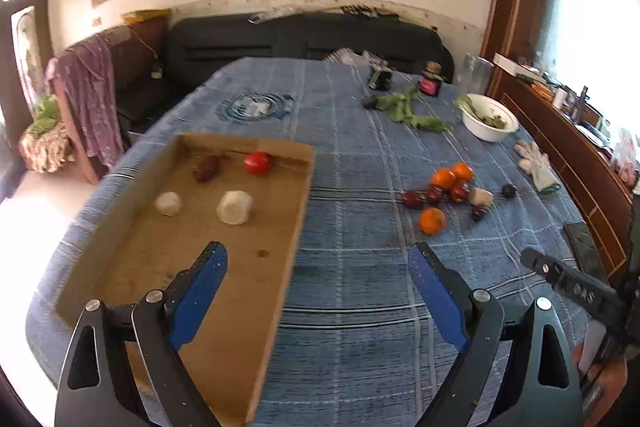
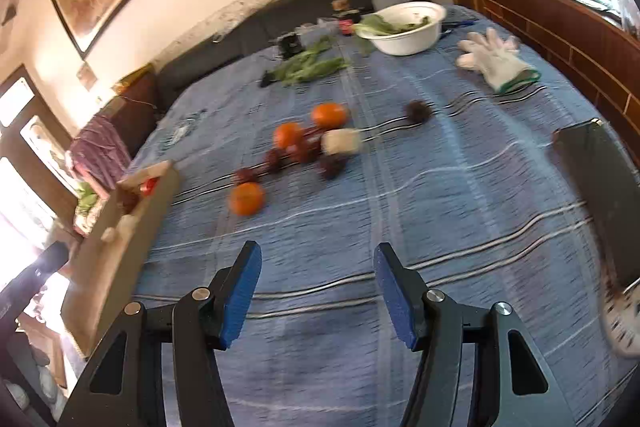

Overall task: Organize fruits
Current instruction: 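Grasp the tangerine with the left tool while the right tool grasps another yam chunk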

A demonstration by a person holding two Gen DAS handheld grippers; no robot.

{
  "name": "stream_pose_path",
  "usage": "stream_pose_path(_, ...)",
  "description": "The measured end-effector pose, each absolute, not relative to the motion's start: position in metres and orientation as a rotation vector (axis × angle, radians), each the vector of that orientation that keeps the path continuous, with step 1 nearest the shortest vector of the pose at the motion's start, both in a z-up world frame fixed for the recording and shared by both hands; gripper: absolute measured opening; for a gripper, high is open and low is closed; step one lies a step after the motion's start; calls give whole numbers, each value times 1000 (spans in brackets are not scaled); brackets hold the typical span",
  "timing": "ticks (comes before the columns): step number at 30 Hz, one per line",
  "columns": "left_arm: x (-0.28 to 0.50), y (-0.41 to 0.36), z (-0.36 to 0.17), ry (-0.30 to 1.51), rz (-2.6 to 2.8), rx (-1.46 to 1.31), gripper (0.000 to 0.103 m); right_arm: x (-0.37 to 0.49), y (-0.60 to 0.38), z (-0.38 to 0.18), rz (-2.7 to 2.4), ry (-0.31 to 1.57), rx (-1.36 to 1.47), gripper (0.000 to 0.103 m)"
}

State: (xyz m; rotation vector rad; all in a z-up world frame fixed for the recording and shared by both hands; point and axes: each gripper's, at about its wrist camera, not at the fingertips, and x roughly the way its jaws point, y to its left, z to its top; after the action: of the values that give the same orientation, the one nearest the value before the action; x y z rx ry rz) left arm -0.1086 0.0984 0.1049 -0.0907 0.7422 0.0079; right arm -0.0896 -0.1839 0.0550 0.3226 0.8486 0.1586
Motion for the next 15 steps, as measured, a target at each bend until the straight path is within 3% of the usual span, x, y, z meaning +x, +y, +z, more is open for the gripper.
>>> stream_pose_path(11, -40, 34, 66, 814, -198, -75, 91, 6, -200, 48, 158, 863, 359, 59)
stream_pose_path(15, -16, 16, 50, 846, -258, -81, 78, 28, -195, 42, 170, 866, 370, 56)
